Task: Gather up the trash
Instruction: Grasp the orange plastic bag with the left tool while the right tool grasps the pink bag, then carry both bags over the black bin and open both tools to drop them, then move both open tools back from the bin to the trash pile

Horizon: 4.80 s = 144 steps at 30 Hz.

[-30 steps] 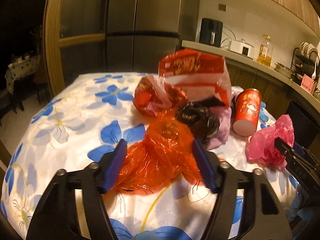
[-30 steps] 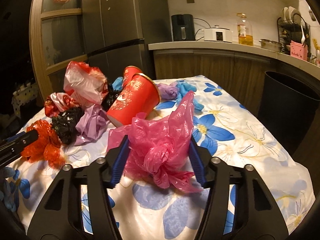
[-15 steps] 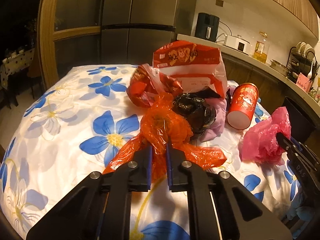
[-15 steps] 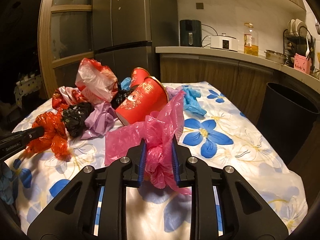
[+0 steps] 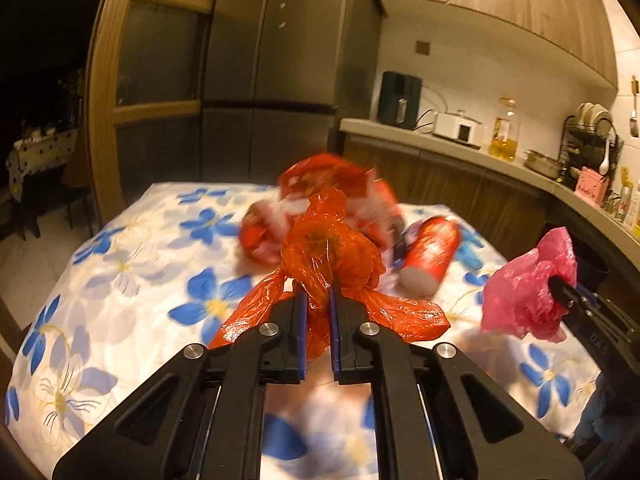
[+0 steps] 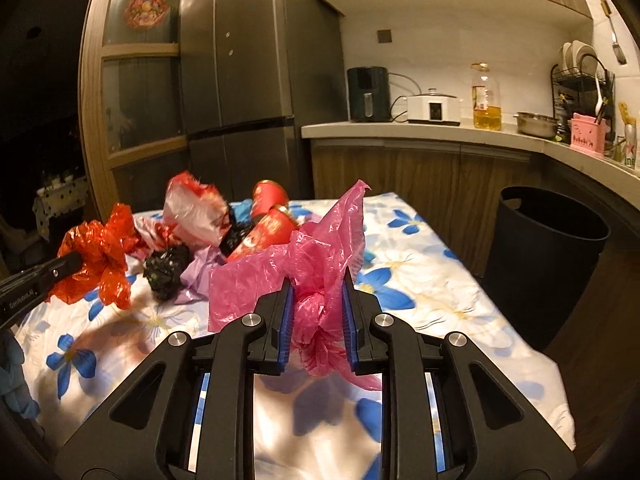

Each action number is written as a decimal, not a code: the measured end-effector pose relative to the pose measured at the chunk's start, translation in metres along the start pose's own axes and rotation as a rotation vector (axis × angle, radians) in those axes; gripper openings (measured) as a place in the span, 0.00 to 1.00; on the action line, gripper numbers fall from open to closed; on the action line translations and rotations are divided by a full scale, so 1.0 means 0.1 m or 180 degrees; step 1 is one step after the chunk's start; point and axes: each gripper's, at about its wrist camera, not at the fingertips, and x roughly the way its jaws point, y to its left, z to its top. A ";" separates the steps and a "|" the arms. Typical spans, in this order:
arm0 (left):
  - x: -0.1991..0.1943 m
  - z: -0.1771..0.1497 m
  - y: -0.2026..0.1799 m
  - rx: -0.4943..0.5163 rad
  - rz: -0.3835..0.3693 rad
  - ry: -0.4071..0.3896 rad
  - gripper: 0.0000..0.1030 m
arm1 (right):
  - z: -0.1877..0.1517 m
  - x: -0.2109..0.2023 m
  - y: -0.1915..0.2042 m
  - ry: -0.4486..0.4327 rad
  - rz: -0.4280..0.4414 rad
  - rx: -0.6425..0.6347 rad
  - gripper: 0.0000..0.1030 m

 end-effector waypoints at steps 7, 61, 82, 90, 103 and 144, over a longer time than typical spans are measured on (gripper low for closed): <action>0.07 0.15 -0.55 0.0190 -0.0281 -0.0070 0.08 | 0.09 -0.18 -0.38 -0.0111 -0.0196 0.0151 0.20; 1.59 0.54 -4.13 0.0814 -0.2005 -0.0089 0.11 | 0.82 0.26 -3.05 -0.0524 -0.1587 0.0558 0.22; 1.80 0.48 -4.00 0.0743 -0.1884 0.0038 0.63 | 0.73 0.43 -3.26 -0.0309 -0.1560 0.0676 0.46; 1.68 0.50 -3.62 0.0632 -0.1512 -0.0049 0.87 | 0.66 0.32 -3.10 -0.0284 -0.1621 0.0644 0.75; 1.19 0.36 -2.95 0.0662 -0.1124 -0.0119 0.94 | 0.46 0.08 -2.55 -0.0087 -0.1581 0.0691 0.89; 0.27 -0.18 -1.09 0.0243 -0.0396 -0.0136 0.94 | 0.06 -0.22 -0.86 -0.0035 -0.1064 0.0356 0.89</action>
